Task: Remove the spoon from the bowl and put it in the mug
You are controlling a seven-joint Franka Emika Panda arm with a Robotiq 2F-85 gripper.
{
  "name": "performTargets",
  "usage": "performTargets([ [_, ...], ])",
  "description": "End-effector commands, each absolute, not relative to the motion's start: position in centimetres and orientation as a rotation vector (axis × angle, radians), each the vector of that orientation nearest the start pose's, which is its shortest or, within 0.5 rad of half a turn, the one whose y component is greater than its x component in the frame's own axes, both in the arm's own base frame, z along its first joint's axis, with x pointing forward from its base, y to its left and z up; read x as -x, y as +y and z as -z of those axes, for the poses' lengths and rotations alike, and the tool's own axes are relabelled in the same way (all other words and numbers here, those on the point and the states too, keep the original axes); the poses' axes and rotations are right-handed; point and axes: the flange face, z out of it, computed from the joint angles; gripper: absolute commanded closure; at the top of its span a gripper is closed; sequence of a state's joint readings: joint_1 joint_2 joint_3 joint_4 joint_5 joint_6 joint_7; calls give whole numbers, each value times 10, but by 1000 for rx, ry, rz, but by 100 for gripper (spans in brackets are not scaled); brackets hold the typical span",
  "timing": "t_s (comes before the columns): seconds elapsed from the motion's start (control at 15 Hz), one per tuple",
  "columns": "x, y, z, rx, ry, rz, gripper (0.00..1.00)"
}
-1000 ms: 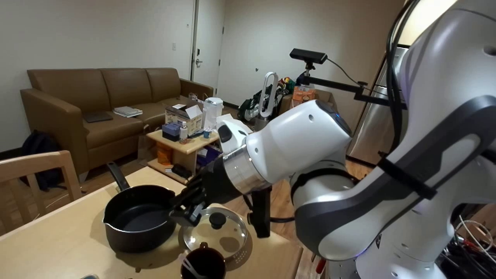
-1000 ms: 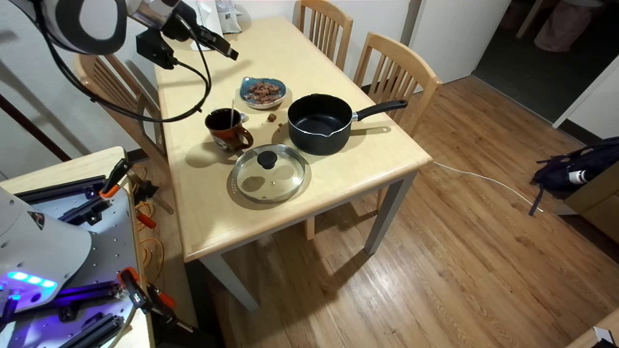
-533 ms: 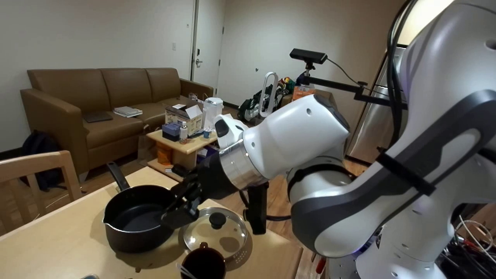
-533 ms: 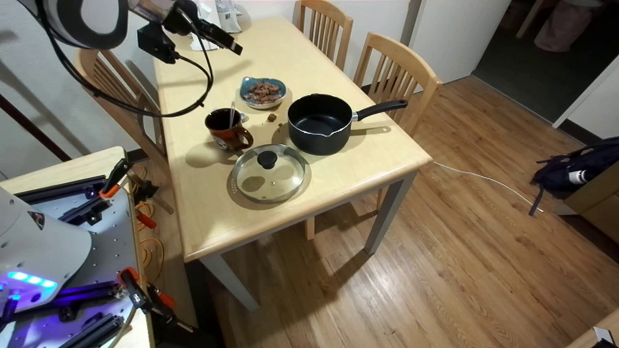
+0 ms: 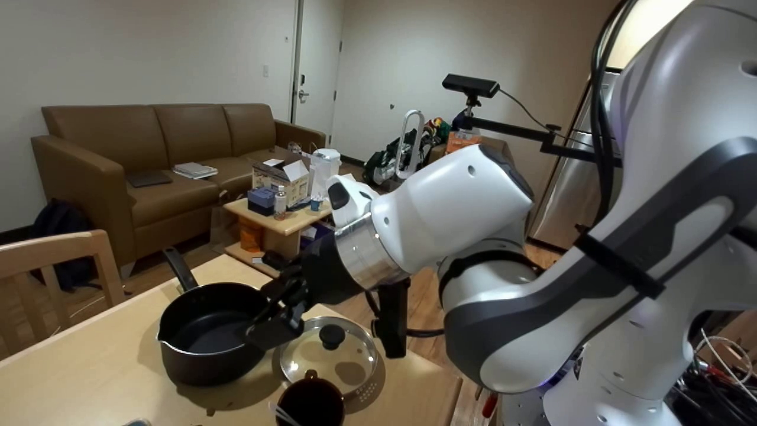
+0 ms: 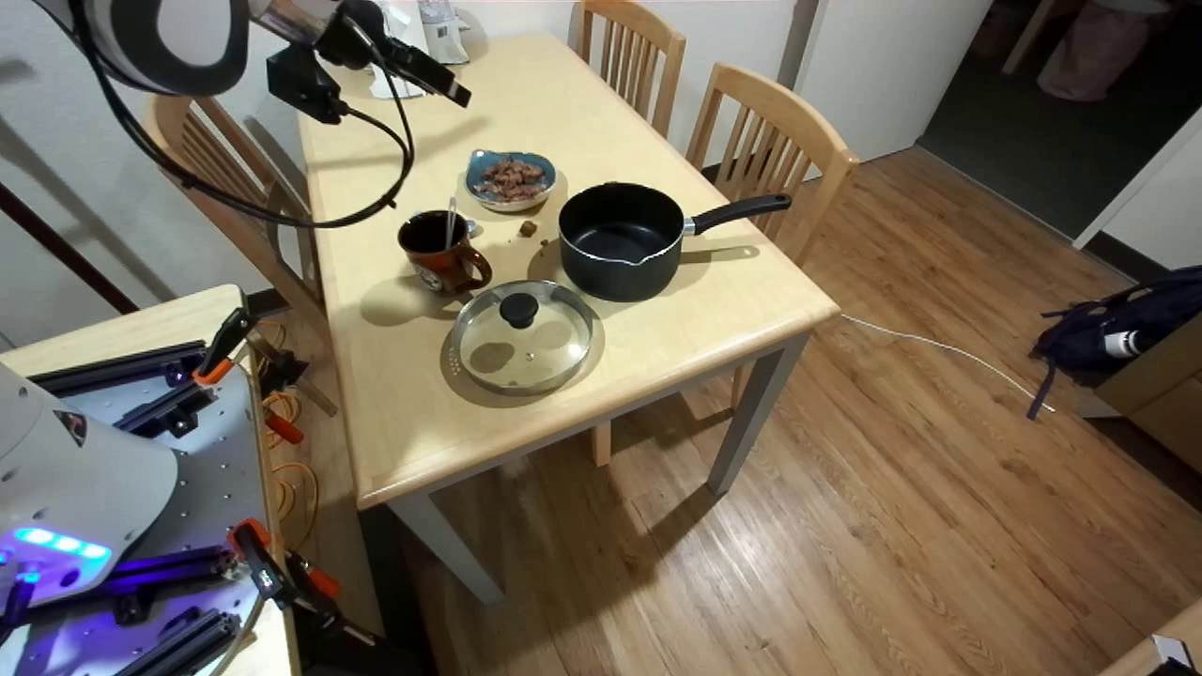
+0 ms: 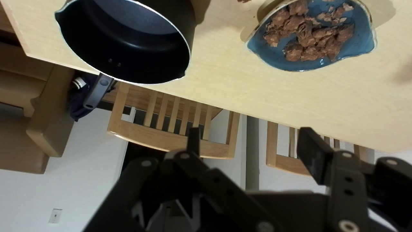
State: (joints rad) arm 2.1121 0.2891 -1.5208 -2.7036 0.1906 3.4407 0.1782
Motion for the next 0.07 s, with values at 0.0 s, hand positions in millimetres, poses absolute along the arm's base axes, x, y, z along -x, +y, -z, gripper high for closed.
performTargets([
  [0.0, -393, 231, -316, 2832, -459, 1191, 22],
])
